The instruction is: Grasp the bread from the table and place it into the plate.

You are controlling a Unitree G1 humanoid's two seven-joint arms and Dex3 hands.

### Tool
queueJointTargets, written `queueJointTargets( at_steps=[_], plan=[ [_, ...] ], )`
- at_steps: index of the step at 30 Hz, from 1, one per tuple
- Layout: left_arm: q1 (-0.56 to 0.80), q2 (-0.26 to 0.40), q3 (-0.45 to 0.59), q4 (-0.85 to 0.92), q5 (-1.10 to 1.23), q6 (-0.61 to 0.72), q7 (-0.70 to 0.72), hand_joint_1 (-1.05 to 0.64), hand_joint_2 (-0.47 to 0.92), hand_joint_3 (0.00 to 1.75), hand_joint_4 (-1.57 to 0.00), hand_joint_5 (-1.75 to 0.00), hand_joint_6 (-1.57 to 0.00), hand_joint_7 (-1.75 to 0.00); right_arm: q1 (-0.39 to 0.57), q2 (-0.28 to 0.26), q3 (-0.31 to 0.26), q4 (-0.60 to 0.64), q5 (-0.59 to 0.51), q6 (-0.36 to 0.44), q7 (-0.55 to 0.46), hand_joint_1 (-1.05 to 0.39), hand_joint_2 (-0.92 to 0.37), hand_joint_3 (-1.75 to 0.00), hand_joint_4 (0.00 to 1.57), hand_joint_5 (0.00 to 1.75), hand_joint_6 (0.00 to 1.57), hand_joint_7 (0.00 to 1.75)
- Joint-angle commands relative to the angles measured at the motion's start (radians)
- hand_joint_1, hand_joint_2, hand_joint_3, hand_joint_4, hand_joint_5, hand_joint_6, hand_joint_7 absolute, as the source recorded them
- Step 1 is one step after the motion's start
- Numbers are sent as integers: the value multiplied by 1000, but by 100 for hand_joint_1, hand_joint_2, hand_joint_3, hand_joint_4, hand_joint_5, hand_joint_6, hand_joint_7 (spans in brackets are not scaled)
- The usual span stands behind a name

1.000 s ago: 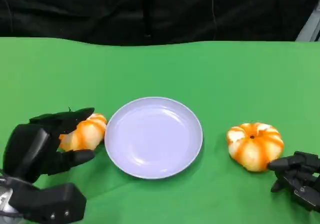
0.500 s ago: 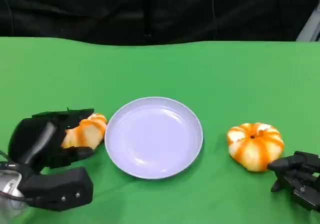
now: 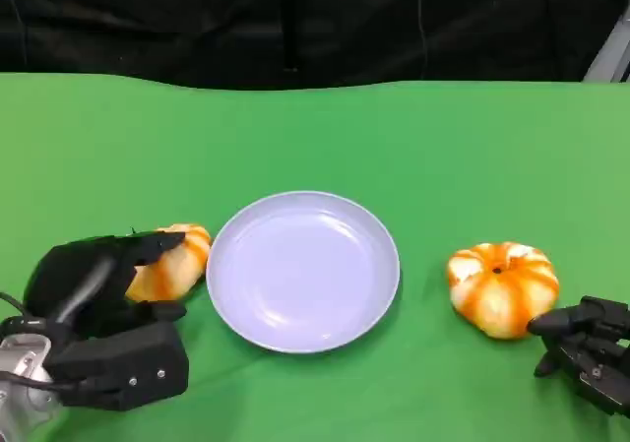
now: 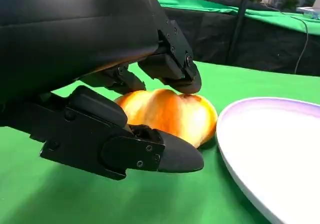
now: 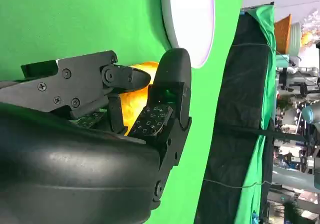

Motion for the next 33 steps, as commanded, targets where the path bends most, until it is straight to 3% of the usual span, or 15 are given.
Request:
queueJointTargets(
  at_steps=[1,8,22,23,25,26,33],
  plan=[
    [-34,-8,-22,47,-11,25,-37,-82,92,36,-55,0,-57,0,5,-13,-6,-3,13,-11,4,-1,-92,-37,77,135,97,65],
    [-47,-20,-38,75,-19,39,-37,-82,92,37,-55,0,-57,0,6,-14,-6,-2,9,-13,1,-1,-92,-38,77,135,97,65],
    [-66,-51,-56,135,-45,78,-10,-59,92,27,-59,-1,-58,0,12,-10,-5,-13,15,-10,6,-2,-92,-37,78,134,97,64],
    [-66,-54,-44,136,-64,77,-33,-49,90,26,-59,-1,-58,0,10,-11,-5,-8,15,-11,8,-3,-92,-37,78,134,97,64],
    [-66,-56,-31,137,-89,76,-64,-14,91,10,-58,-1,-58,0,5,-11,-8,-1,22,-10,21,-4,-92,-36,78,134,97,64],
    [-66,-55,-30,137,-95,75,-72,-9,91,7,-58,-1,-59,0,4,-11,-8,0,23,-9,22,-4,-92,-36,78,134,97,64],
    [-66,-50,-37,136,-94,76,-79,1,92,3,-60,-1,-60,-1,5,-12,-5,-2,8,-16,8,-5,-92,-35,78,134,98,64]
  ],
)
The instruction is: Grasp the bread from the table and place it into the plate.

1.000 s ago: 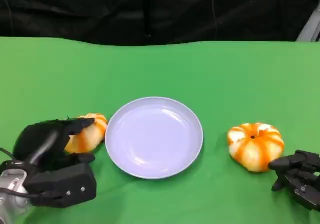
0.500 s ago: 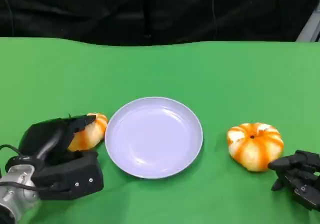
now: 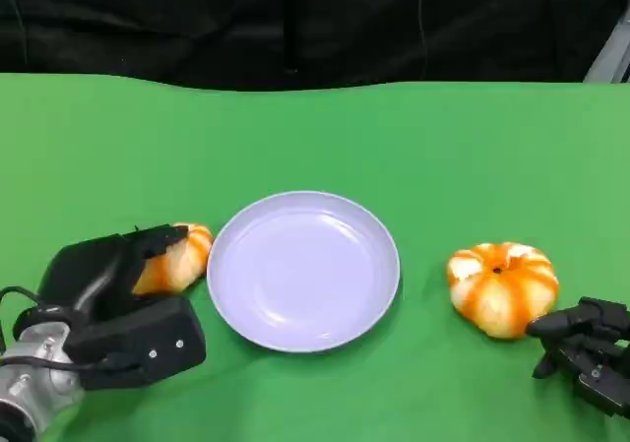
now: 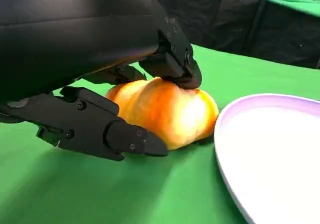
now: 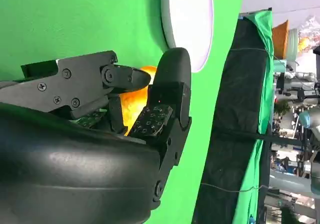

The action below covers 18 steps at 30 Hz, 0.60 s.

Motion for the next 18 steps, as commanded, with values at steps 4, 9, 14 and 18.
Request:
queueJointTargets(
  at_steps=[4,9,14,18],
  plan=[
    [7,12,-5,17,-3,20,-40,3,92,3,-61,-1,-61,-1,2,-10,-5,2,5,-11,-14,-4,-92,-35,79,134,98,64],
    [11,8,4,15,-9,23,-17,2,92,3,-70,-4,-68,-3,4,-10,-2,-2,2,-10,-18,-5,-92,-35,79,133,99,63],
    [17,0,7,19,-5,23,74,0,92,4,-91,-104,-125,-13,4,-12,-2,-2,5,-9,-15,-5,-92,-35,79,133,99,63],
    [16,-2,3,24,-5,22,89,-1,92,4,-85,-128,-130,-14,4,-12,-2,-2,5,-9,-15,-4,-92,-36,79,133,99,63]
  ],
)
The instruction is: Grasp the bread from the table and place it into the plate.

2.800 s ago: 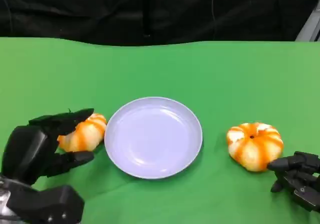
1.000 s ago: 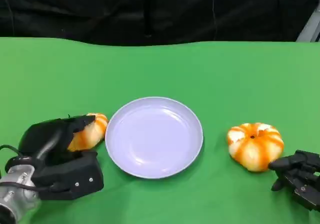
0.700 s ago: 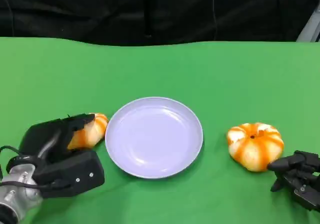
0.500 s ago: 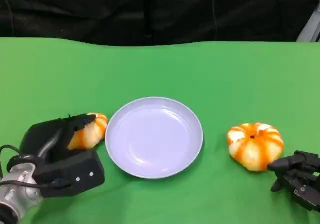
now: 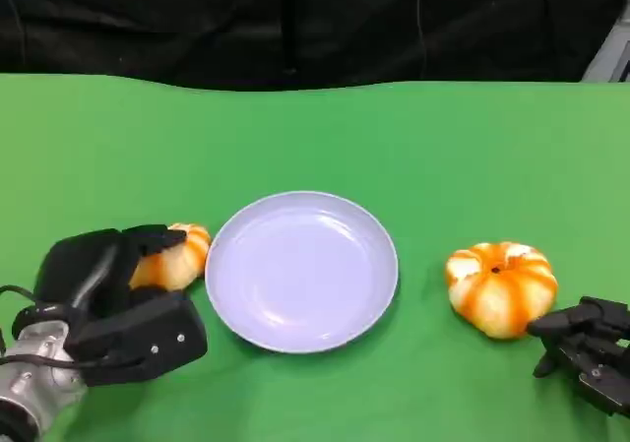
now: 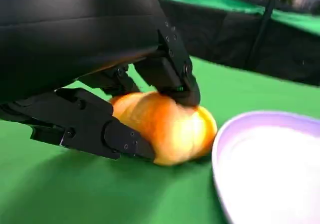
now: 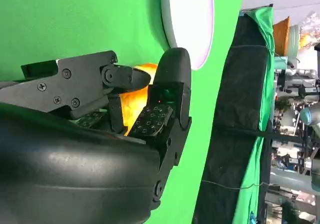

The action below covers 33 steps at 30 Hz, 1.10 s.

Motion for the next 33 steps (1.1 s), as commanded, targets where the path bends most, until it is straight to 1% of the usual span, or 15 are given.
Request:
queueJointTargets(
  at_steps=[1,5,6,7,8,9,10,12,14,15,16,19,22,24,33],
  plan=[
    [18,5,-5,21,3,11,7,-1,92,4,-85,-129,-131,-14,4,-12,-3,-2,9,-8,-2,-4,-92,-36,79,133,99,63],
    [18,5,-6,21,2,11,8,-1,92,4,-84,-130,-131,-13,4,-12,-3,-2,9,-8,-2,-4,-92,-36,79,133,99,63],
    [21,-3,5,21,-5,10,44,-1,92,4,-80,-138,-131,-15,3,-13,-5,2,9,-8,-2,-4,-92,-36,79,133,99,63],
    [24,-9,13,22,-10,10,71,-3,92,5,-69,-156,-110,-60,2,-14,-6,4,10,-9,-2,-4,-92,-36,79,133,99,63],
    [26,-13,20,23,-15,8,90,-4,92,6,-65,-165,-89,-102,1,-14,-7,5,10,-7,-3,-4,-92,-35,79,132,99,63],
    [27,-16,24,24,-17,8,106,-4,92,6,-61,-171,-73,-132,1,-14,-7,6,11,-5,-4,-3,-92,-35,79,132,99,63],
    [27,-17,25,25,-18,7,115,-4,91,6,-59,-173,-66,-144,1,-13,-8,5,12,-1,-4,-3,-92,-36,79,132,99,63],
    [28,-19,27,27,-20,4,132,-2,90,5,-58,-174,-61,-153,1,-12,-8,2,14,5,-4,-2,-92,-36,79,132,99,63],
    [28,-20,27,28,-20,3,138,-2,90,5,-58,-175,-60,-155,2,-12,-8,1,15,6,-4,-2,-92,-36,79,132,99,63],
    [30,-20,28,28,-16,6,176,-2,90,5,-58,-175,-59,-156,4,-11,-6,-1,10,2,-8,-2,-92,-36,79,132,99,62],
    [32,-21,28,28,-12,9,206,2,88,5,-58,-174,-62,-150,5,-11,-5,-2,7,-1,-12,-3,-92,-36,79,132,99,62],
    [35,-24,34,29,-15,3,275,5,88,5,-58,-173,-64,-146,6,-12,-4,-1,5,-8,-14,-3,-92,-35,79,132,99,62],
    [37,-29,50,23,-26,-10,341,3,91,7,-65,-164,-69,-137,4,-11,-6,0,14,-2,-5,-3,-92,-35,79,132,99,62],
    [38,-31,57,22,-26,-22,366,4,91,7,-69,-158,-74,-130,2,-12,-7,2,18,1,0,-3,-92,-35,79,132,99,62],
    [41,-27,63,16,-22,-48,419,2,92,9,-73,-152,-81,-119,0,-12,-8,6,17,1,3,-3,-92,-36,80,133,100,62]
  ],
)
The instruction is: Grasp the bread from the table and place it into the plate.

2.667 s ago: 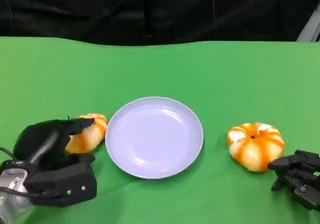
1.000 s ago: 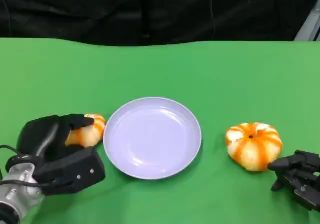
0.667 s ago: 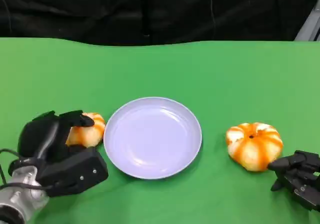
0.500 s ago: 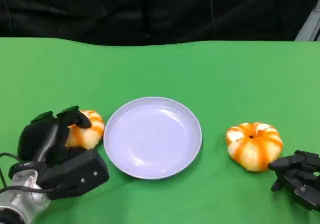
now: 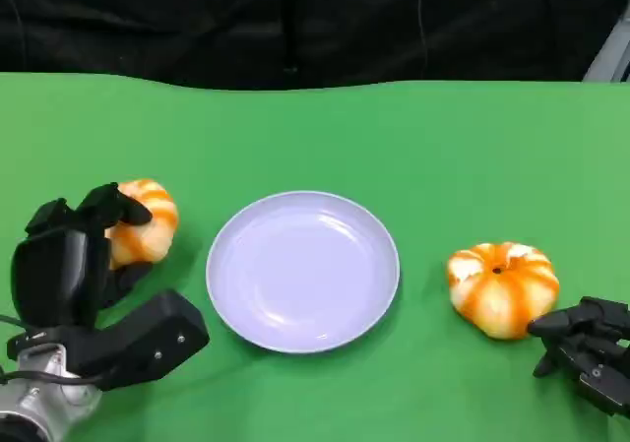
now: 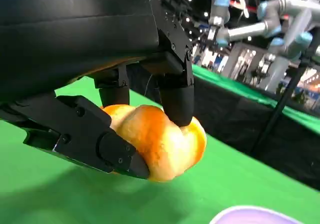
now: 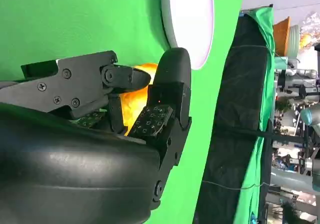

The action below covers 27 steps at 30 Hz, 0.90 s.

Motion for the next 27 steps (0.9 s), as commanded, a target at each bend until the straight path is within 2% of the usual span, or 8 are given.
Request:
queueJointTargets(
  at_steps=[1,3,4,7,9,17,24,27],
  plan=[
    [19,18,4,-21,3,-36,48,1,92,10,-74,-152,-82,-118,0,-12,-7,6,15,0,4,-2,-92,-36,79,134,100,62],
    [29,28,-2,-51,13,-85,73,0,91,13,-75,-150,-84,-116,1,-13,-6,8,12,-4,2,-2,-92,-37,79,134,100,62],
    [32,31,-3,-60,16,-100,79,-1,86,23,-75,-150,-85,-114,1,-14,-5,8,10,-4,0,-2,-92,-37,79,134,100,62],
    [41,36,-4,-83,21,-140,78,-2,56,77,-76,-148,-87,-109,0,-14,-4,9,5,-5,-5,-2,-92,-37,79,134,100,63],
    [47,38,-5,-100,24,-165,77,-3,49,89,-78,-145,-90,-104,0,-15,-4,9,1,-5,-11,-2,-92,-37,79,134,100,63],
    [68,32,0,-166,43,-226,72,-1,40,106,-79,-148,-89,-109,-1,-13,-5,8,6,-5,-9,-2,-92,-37,79,134,100,63],
    [90,25,-15,-213,74,-271,69,4,44,103,-81,-141,-93,-102,-2,-13,-6,11,9,-5,-6,-1,-92,-38,79,134,99,63],
    [93,21,-15,-219,79,-278,65,3,49,95,-80,-141,-94,-99,-3,-14,-6,13,7,-8,-7,-1,-92,-38,79,134,100,63]
  ],
)
